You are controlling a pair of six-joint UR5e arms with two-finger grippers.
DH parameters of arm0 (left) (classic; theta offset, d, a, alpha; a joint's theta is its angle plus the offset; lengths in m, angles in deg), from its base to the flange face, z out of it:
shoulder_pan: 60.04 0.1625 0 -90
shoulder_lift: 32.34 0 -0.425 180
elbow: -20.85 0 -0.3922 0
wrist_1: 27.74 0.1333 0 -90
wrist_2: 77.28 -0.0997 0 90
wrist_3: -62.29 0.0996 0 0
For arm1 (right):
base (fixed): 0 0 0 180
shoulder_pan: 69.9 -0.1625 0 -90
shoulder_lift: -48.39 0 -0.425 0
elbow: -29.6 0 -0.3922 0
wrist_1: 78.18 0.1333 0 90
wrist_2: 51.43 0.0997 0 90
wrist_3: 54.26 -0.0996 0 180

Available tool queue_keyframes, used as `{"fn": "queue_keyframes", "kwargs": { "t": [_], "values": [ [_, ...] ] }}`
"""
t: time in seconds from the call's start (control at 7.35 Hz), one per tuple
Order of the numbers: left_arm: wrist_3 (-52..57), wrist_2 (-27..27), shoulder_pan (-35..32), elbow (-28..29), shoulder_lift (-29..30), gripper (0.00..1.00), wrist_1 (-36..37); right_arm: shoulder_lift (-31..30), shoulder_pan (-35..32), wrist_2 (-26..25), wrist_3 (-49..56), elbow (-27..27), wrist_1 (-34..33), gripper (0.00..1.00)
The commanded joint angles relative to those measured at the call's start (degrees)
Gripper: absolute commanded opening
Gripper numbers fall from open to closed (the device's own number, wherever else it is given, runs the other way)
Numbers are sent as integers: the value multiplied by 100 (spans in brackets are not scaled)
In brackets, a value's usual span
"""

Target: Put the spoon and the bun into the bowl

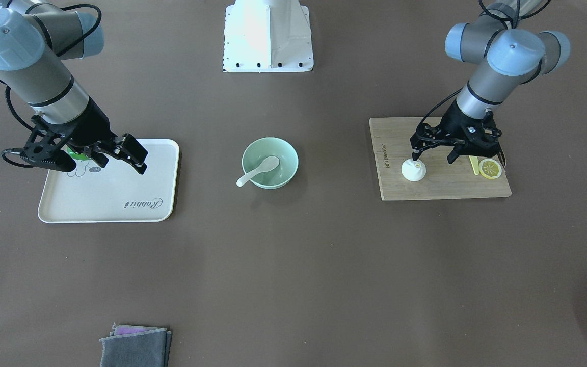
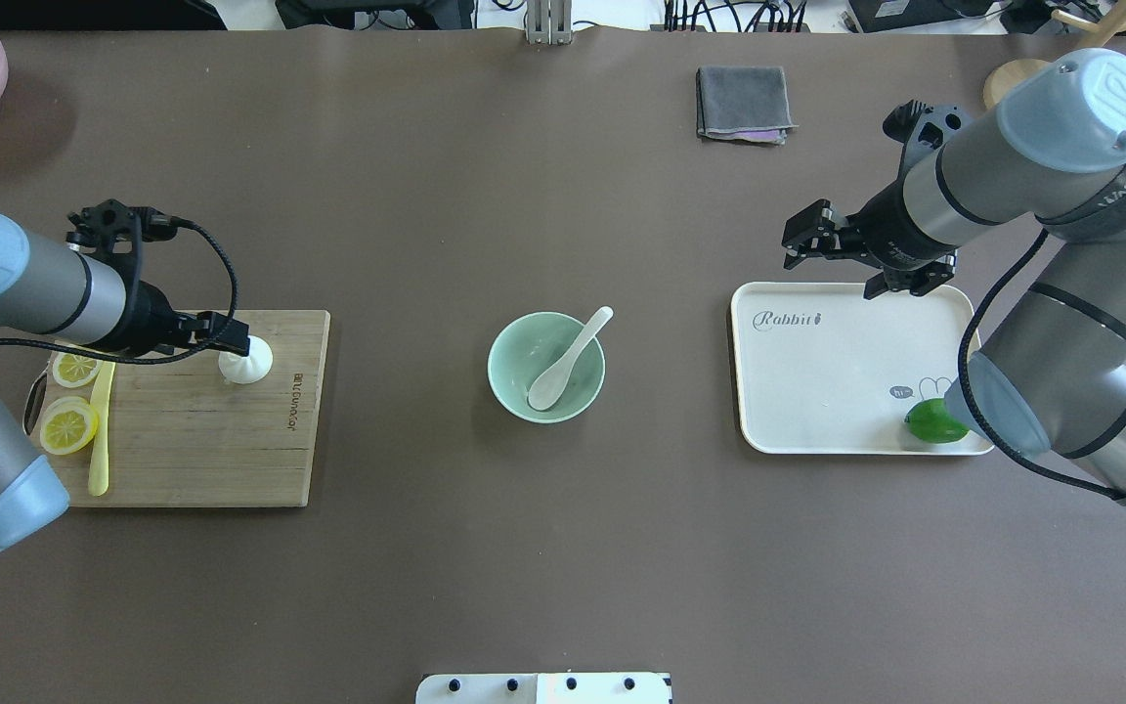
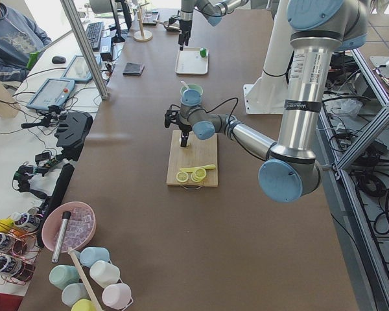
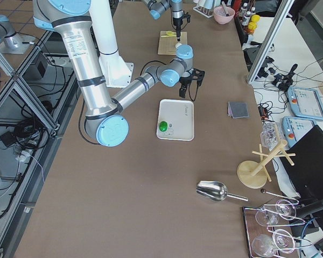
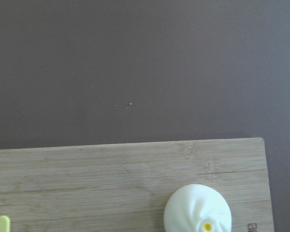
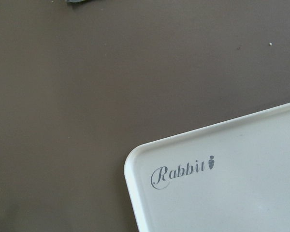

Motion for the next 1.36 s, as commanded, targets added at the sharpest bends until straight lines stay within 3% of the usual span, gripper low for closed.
{"fn": "queue_keyframes", "kwargs": {
  "t": [0.0,0.14,0.27,0.41,0.68,0.95,1.22],
  "values": [
    [30,-492,449,86,138,90,177,-210,-212,97,304,0,7,100],
    [30,-530,459,42,121,59,177,-298,-274,97,427,0,7,100],
    [65,-513,450,33,129,19,177,-316,-301,97,445,0,7,100],
    [74,-487,433,-19,130,0,177,-360,-292,97,454,0,7,100],
    [65,-452,433,-159,234,0,186,-369,-301,97,454,-9,7,100],
    [-197,-302,467,-4,1161,0,229,-579,-493,131,733,8,24,100],
    [-864,-363,923,339,2146,0,230,-956,-809,263,1269,0,77,100]
  ]
}}
